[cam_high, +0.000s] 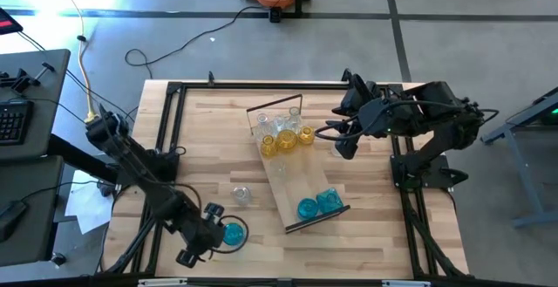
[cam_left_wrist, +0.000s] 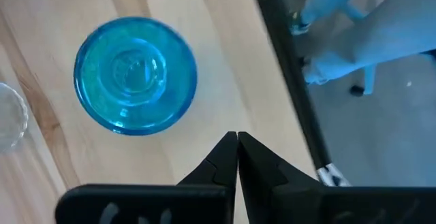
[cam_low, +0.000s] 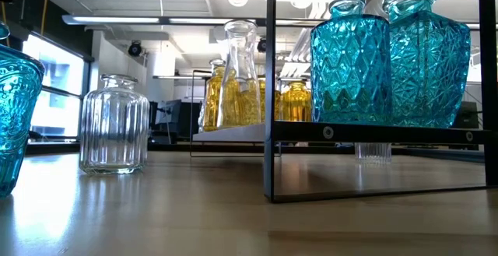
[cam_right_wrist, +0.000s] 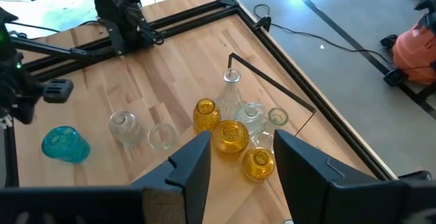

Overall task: Sort vases onto shelf
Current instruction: Put the blue crystal vase on the shelf aligned with the other blue crystal vases

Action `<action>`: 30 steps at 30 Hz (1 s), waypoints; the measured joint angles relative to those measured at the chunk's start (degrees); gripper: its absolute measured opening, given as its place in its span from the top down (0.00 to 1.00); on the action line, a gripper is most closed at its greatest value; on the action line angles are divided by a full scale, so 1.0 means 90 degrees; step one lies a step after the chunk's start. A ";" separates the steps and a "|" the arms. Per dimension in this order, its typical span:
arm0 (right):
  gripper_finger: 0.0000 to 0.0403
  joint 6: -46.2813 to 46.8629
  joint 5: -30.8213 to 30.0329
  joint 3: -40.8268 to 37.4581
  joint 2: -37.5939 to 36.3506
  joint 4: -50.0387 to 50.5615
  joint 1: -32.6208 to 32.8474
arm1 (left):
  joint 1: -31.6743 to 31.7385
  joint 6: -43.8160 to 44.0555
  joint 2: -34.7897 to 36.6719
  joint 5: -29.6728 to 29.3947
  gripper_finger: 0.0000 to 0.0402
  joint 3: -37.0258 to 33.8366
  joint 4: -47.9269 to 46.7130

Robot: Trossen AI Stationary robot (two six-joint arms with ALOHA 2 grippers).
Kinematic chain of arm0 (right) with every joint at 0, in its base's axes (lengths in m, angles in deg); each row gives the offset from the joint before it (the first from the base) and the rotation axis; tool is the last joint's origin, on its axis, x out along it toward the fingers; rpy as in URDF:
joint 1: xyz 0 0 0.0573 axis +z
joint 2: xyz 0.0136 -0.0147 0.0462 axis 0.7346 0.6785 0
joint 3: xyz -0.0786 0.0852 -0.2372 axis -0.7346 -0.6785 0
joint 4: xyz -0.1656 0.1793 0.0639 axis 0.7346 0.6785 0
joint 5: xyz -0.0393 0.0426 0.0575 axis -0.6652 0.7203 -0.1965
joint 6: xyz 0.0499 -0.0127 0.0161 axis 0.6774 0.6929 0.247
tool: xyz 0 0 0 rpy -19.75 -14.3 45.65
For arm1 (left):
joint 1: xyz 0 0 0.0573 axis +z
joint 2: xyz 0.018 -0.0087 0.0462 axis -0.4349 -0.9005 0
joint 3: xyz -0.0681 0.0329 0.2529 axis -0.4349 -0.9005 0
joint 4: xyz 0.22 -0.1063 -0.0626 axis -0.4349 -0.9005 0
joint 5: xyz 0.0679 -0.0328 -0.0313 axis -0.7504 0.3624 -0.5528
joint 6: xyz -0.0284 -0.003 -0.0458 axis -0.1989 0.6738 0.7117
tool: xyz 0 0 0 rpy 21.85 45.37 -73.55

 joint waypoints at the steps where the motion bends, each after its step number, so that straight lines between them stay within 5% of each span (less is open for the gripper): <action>1: 0.64 -0.0002 0.0002 0.0002 0.0000 0.0000 0.0000 | 0.0008 -0.0006 -0.0059 -0.0001 0.98 -0.0002 0.0002; 17: 0.64 0.0134 0.0291 0.0002 0.0000 0.0066 0.0000 | 0.0498 -0.1551 -0.0113 -0.0547 0.63 0.0002 0.0368; 30: 0.64 0.0202 0.0325 0.0002 0.0002 0.0072 0.0000 | 0.0746 -0.2359 -0.0400 -0.0198 0.61 0.0024 0.0483</action>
